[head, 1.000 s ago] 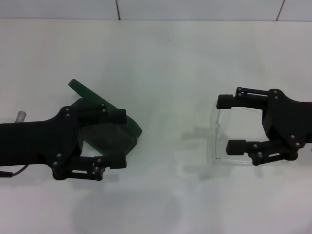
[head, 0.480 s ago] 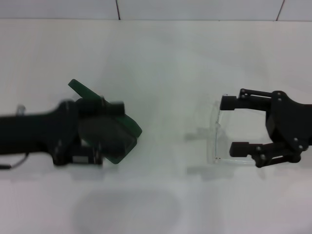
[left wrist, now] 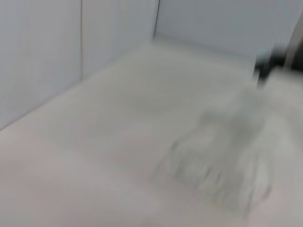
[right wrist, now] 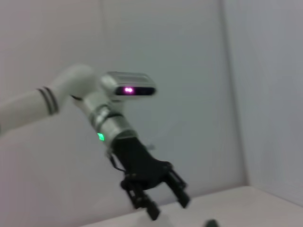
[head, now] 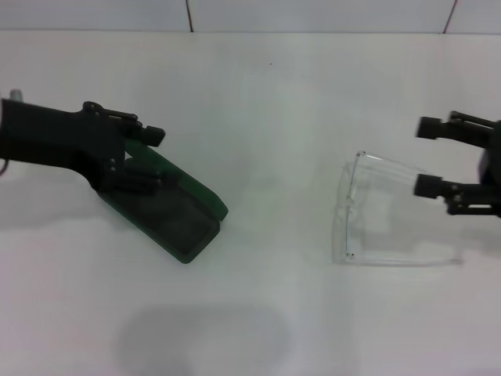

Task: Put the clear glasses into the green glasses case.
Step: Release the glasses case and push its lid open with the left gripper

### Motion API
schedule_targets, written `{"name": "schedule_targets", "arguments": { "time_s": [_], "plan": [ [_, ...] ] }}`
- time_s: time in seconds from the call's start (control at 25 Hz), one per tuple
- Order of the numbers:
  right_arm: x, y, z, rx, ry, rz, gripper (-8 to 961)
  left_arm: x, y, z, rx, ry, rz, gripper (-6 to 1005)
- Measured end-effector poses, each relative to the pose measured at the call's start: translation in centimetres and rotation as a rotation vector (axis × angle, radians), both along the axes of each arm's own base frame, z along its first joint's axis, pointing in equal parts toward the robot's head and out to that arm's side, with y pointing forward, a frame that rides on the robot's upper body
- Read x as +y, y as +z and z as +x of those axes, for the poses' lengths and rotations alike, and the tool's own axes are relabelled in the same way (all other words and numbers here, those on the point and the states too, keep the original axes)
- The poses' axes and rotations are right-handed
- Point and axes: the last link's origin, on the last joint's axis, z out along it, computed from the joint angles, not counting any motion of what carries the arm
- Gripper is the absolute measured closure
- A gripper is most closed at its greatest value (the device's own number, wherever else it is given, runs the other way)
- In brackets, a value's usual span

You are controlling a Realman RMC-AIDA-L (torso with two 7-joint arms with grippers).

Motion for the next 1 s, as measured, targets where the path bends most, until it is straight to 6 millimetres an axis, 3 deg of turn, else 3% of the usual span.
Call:
{"name": "schedule_targets", "arguments": {
  "time_s": [0.2,0.52,0.8,1.0],
  "plan": [
    [-0.5,0.6,1.4,0.014,-0.078,0.032,99,0.5,0.0,1.2,0.283,-0.123,0.035,311],
    [-1.1,0.4,1.7,0.08,-0.138,0.042,102,0.7,0.2,3.6,0.488,-0.349,0.061,361],
    [-1.3,0.6,1.8,0.126,-0.162,0.066,105,-0.2,-3.5,4.4,0.768,-0.571,0.024,381],
    [-0.8,1.0,1.5,0.144,-0.182,0.037,106,-1.1,-6.3,4.7,0.865,-0.676,-0.048,431]
  ]
}}
